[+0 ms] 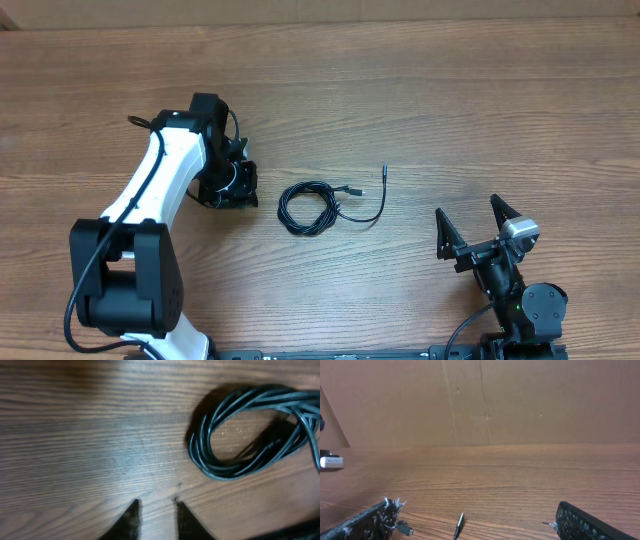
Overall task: Untangle cables
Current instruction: 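Move the left gripper forward over the coiled black cable, then lower the left gripper and pinch the cable coil's left side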
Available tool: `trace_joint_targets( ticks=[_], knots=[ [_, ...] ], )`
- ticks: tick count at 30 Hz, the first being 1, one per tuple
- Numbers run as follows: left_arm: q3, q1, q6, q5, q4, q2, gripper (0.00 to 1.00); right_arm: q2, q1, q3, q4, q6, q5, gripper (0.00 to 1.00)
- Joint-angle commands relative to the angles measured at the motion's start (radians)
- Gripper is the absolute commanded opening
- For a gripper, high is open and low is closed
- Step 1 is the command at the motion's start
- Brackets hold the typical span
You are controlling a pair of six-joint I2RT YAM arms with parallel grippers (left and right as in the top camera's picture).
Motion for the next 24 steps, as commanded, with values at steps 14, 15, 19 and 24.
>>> trace_joint_targets(
  ticks=[14,15,19,24],
  knots=[
    [0.013,0.003,0.001,0.114,-0.021,0.027,0.04,-0.008,0.005,-0.010,0.005,0.004,-0.001,1.00],
    [0.011,0.002,0.001,0.115,-0.021,0.027,0.04,-0.008,0.005,-0.010,0.005,0.004,-0.001,1.00],
    [-0.007,-0.010,-0.004,0.115,-0.001,0.027,0.04,-0.008,0.005,-0.010,0.005,0.003,-0.001,1.00],
    [-0.047,-0.055,-0.057,0.080,0.049,0.027,0.13,-0.008,0.005,-0.010,0.005,0.003,-0.001,1.00]
  ],
)
